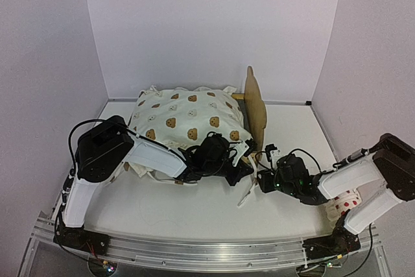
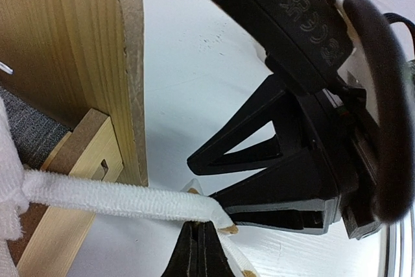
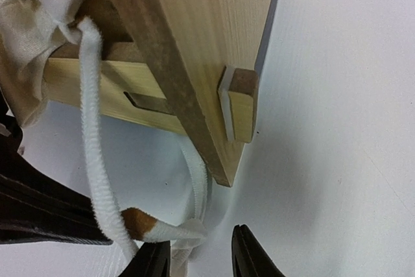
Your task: Set up the pet bed
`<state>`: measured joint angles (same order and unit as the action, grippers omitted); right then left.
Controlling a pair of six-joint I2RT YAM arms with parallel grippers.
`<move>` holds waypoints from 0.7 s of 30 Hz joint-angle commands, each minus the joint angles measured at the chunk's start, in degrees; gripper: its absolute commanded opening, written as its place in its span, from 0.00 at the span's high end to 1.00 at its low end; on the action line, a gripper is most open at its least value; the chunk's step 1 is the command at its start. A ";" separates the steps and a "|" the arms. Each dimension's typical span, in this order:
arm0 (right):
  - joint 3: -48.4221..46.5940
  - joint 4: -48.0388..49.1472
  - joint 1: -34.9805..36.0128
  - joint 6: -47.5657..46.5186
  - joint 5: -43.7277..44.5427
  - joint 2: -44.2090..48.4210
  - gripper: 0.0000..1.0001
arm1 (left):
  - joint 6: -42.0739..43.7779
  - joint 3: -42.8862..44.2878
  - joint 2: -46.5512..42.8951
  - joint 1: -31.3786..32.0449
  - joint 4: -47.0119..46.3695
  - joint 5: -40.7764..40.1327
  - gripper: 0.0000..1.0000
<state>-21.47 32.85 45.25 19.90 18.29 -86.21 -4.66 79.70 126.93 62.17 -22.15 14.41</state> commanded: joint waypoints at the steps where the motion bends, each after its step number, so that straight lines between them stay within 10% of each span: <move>1: -1.49 5.62 -0.27 -1.31 0.95 -2.62 0.68 | 0.67 1.81 0.66 -0.31 -2.19 0.87 1.00; 18: -1.34 8.49 -0.31 -2.22 0.97 -4.36 1.00 | 0.48 1.52 0.33 -0.47 -1.84 0.52 1.00; 21: -0.80 8.56 -0.33 -1.85 1.42 -3.89 1.00 | 0.18 1.07 -0.79 -0.50 -0.30 -0.95 0.87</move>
<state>-21.65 39.24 45.23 17.98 18.94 -90.32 -4.43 79.75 126.93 62.02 -22.14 14.82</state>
